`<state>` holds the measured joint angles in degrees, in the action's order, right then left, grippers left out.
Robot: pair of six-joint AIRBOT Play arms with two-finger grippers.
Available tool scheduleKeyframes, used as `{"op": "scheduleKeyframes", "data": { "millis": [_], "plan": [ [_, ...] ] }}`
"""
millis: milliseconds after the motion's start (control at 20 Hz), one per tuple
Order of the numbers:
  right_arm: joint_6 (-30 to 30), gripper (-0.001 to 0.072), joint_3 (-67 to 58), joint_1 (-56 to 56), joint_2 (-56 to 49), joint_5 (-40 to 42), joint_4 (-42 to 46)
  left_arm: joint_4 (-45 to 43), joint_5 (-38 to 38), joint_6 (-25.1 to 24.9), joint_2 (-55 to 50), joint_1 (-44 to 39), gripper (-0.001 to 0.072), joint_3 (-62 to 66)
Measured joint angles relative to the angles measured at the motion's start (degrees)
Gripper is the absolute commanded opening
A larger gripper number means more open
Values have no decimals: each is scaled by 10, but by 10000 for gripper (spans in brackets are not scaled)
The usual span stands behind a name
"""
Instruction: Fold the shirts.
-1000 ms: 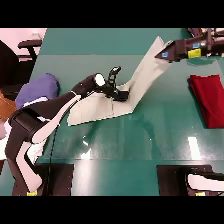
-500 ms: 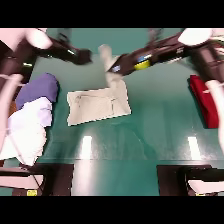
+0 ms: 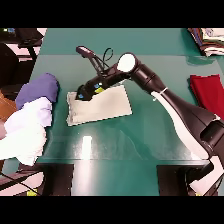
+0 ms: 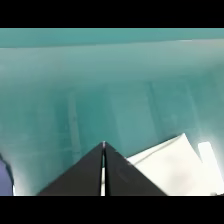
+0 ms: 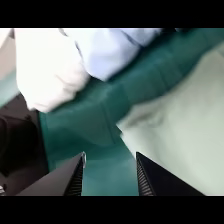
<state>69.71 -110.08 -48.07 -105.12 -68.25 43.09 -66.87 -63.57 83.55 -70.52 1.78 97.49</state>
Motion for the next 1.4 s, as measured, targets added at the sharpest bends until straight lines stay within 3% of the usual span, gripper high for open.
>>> {"op": "scheduleKeyframes", "data": {
  "millis": [250,350,550,750,950,1000,1200,1400],
  "plan": [
    [21,389,153,125,61,-32,40,-2,-15,0,6,-11,27,-1],
    [37,574,234,189,88,-16,43,-2,-10,0,7,-31,27,-5],
    [63,569,347,279,102,31,4,-2,11,-1,7,-80,28,-22],
    [62,567,377,294,68,47,-43,-2,28,-10,0,-111,28,-31],
    [58,420,330,252,15,47,-70,0,33,-13,-9,-119,28,-34],
    [57,297,311,236,0,49,-71,0,33,-13,-10,-120,27,-34],
    [57,23,236,185,-46,48,-67,21,36,-14,-13,-122,27,-35],
    [61,19,172,188,-50,44,-35,37,37,-15,-13,-141,27,-35]
  ]
}}
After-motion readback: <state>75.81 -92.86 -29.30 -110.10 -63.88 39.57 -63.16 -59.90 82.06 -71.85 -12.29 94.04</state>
